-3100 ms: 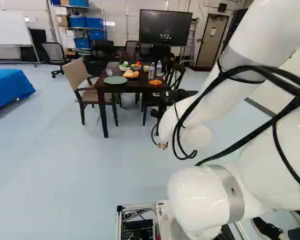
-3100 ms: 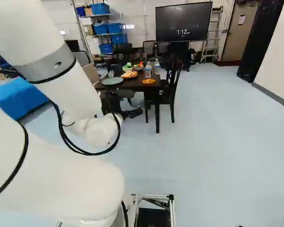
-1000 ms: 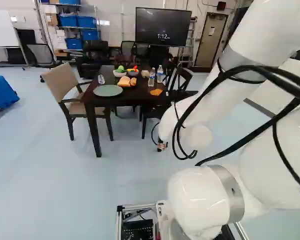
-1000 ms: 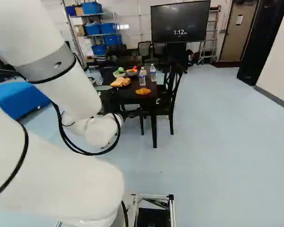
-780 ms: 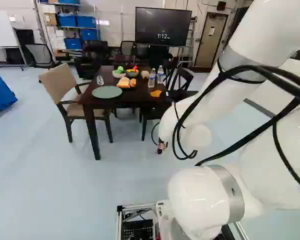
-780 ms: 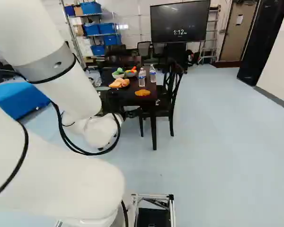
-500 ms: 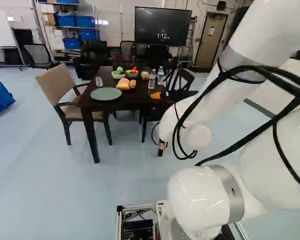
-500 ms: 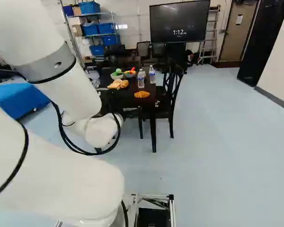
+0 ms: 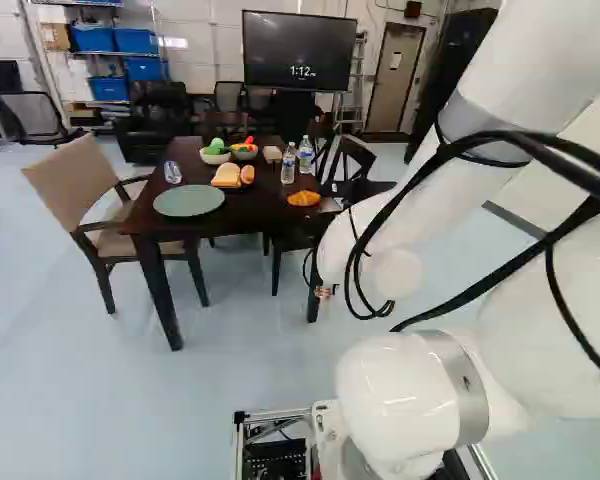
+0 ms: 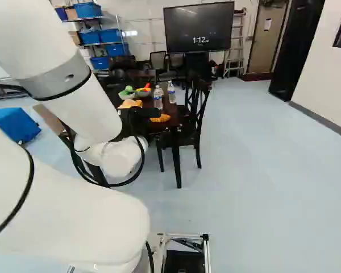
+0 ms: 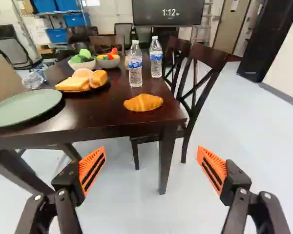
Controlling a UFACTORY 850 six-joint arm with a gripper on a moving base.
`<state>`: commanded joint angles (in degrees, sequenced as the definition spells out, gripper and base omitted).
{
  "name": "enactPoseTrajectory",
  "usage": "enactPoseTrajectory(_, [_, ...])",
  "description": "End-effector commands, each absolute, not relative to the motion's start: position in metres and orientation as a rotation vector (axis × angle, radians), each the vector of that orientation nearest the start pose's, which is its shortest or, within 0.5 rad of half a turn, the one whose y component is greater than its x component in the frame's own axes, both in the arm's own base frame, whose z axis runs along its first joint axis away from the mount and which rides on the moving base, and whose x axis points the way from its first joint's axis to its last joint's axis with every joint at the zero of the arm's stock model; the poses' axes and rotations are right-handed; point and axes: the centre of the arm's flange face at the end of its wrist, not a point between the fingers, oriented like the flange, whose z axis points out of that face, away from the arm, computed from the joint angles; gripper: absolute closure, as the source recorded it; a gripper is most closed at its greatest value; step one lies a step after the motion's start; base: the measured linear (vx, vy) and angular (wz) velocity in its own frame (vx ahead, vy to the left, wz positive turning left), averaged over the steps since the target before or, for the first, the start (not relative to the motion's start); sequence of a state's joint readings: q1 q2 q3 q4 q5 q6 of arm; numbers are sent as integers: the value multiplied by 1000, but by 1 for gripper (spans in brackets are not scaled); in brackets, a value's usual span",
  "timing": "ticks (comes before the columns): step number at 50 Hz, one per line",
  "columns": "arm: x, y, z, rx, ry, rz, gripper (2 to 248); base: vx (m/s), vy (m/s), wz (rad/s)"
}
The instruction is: Move the croissant to the empty plate
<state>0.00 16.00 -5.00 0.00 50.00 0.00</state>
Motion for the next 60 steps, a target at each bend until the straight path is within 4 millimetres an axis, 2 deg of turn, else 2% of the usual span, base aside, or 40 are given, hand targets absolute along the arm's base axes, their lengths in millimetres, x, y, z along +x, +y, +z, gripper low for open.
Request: enactPoseTrajectory(60, [270, 0, 366, -2558, 0, -1824, 3, 133, 37, -33])
